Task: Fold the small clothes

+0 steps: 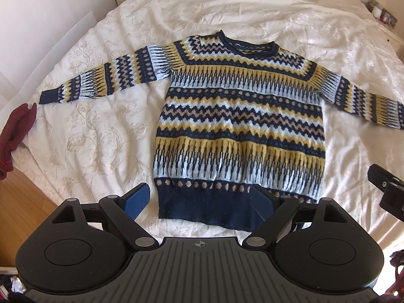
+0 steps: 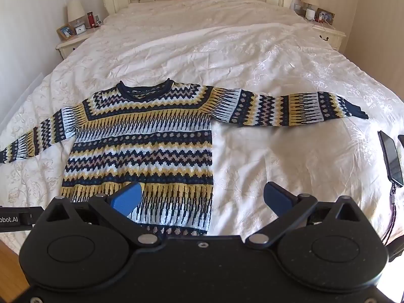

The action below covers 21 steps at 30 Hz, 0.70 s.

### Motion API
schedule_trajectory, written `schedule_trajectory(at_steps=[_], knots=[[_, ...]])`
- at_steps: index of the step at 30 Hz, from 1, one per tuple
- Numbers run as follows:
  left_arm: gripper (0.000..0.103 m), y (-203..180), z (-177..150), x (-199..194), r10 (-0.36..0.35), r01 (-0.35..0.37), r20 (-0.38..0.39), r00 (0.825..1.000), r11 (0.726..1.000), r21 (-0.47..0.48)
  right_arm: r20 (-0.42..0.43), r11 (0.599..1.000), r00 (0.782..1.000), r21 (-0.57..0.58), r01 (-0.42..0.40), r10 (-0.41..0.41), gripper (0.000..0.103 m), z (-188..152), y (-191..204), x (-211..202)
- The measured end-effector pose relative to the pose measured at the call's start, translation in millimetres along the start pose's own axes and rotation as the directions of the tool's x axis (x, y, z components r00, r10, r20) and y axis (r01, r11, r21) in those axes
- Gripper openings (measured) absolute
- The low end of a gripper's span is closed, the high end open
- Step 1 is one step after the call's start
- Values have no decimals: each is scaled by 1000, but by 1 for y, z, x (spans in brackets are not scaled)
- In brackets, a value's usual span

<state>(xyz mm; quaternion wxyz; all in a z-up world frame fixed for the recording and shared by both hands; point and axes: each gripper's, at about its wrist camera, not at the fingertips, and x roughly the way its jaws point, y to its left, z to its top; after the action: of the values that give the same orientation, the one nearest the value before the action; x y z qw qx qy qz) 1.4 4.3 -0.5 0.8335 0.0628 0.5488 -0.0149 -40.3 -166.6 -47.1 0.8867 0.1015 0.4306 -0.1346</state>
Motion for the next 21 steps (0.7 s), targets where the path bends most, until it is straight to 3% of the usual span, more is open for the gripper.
schedule_trajectory(at_steps=[21], knots=[[86, 0, -1, 1, 1, -1, -1, 1000, 1000, 0, -15, 1000, 1000, 3, -10, 10, 102, -2, 2, 6]])
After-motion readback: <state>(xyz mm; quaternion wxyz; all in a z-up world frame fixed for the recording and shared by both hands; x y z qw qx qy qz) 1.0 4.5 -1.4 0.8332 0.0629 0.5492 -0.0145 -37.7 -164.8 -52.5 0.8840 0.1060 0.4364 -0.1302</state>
